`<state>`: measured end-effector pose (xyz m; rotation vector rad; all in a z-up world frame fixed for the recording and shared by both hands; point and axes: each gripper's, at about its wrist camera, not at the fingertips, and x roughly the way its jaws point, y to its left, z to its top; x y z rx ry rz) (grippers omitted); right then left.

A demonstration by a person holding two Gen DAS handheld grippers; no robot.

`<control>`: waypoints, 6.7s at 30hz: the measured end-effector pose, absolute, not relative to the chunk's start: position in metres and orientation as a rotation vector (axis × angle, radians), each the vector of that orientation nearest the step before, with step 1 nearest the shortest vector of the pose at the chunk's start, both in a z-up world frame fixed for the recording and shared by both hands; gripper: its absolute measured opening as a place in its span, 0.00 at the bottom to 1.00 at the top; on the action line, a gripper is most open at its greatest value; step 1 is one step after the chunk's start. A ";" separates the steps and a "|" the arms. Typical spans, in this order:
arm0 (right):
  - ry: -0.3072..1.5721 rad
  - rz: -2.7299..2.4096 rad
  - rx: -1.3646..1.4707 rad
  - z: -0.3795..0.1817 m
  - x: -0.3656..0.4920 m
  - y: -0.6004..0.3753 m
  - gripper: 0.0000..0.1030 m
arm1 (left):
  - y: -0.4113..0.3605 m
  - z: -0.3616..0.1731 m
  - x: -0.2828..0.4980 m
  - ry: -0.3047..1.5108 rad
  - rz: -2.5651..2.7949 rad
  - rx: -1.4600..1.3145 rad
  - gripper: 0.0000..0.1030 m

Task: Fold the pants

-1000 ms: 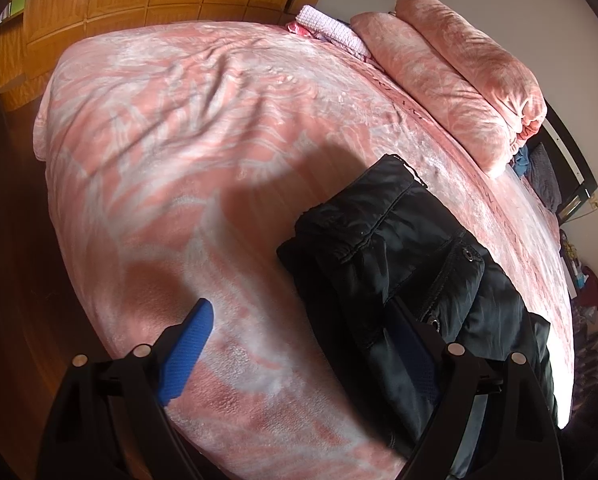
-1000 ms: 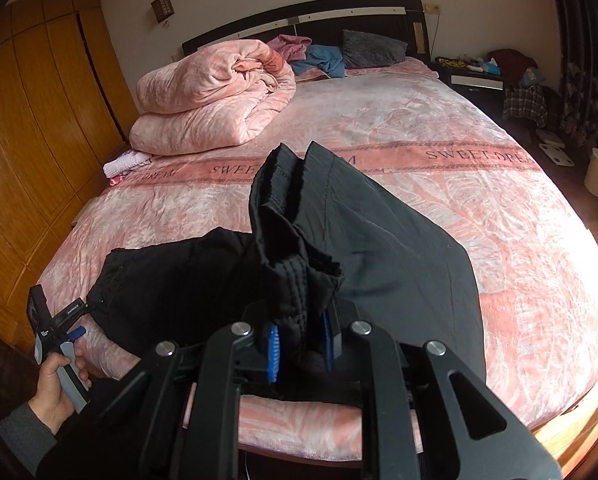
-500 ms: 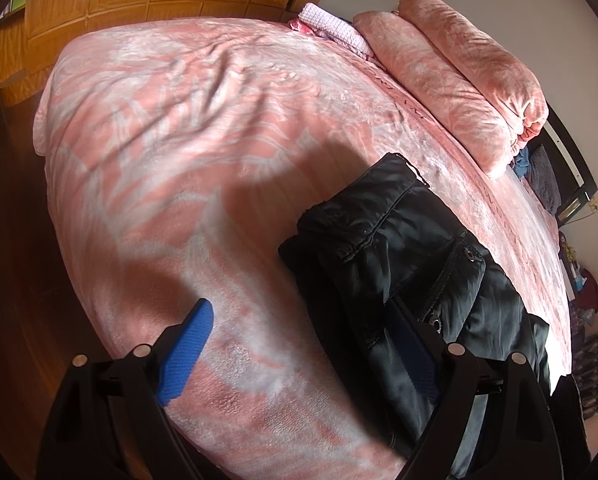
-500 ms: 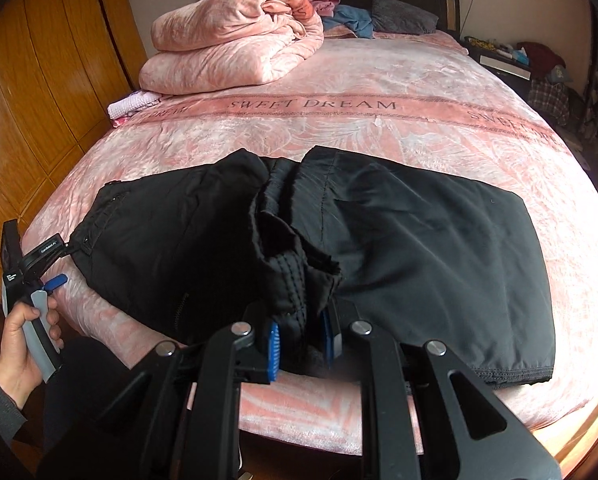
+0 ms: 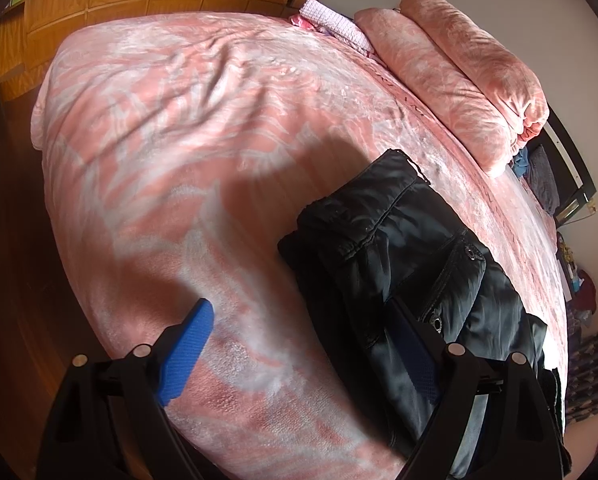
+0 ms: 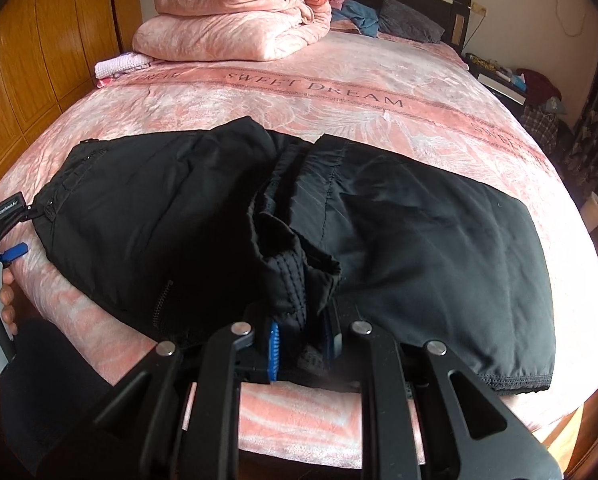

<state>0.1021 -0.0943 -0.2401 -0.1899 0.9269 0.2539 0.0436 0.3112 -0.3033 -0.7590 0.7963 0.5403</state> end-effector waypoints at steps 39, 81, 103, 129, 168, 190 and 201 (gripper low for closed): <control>1.166 0.347 -0.134 -0.242 0.138 -0.107 0.52 | 0.310 -0.298 0.048 0.777 0.505 -0.812 0.86; 1.320 0.402 0.234 -0.256 0.094 -0.132 0.46 | 0.314 -0.306 0.043 0.766 0.438 -0.899 0.88; 1.114 0.391 -0.351 -0.237 0.117 -0.075 0.57 | 0.314 -0.309 0.044 0.770 0.432 -0.912 0.89; 1.348 0.953 -0.279 -0.201 0.174 -0.071 0.61 | 0.321 -0.312 0.036 0.746 0.425 -0.960 0.89; 1.728 1.397 -0.808 -0.240 0.350 -0.025 0.54 | 0.318 -0.309 0.042 0.693 0.442 -1.019 0.89; 1.730 1.595 -0.882 -0.298 0.308 0.344 0.91 | 0.361 -0.351 0.068 0.743 0.284 -1.470 0.94; 1.711 1.620 -0.908 -0.295 0.309 0.346 0.28 | 0.355 -0.346 0.070 0.780 0.282 -1.400 0.54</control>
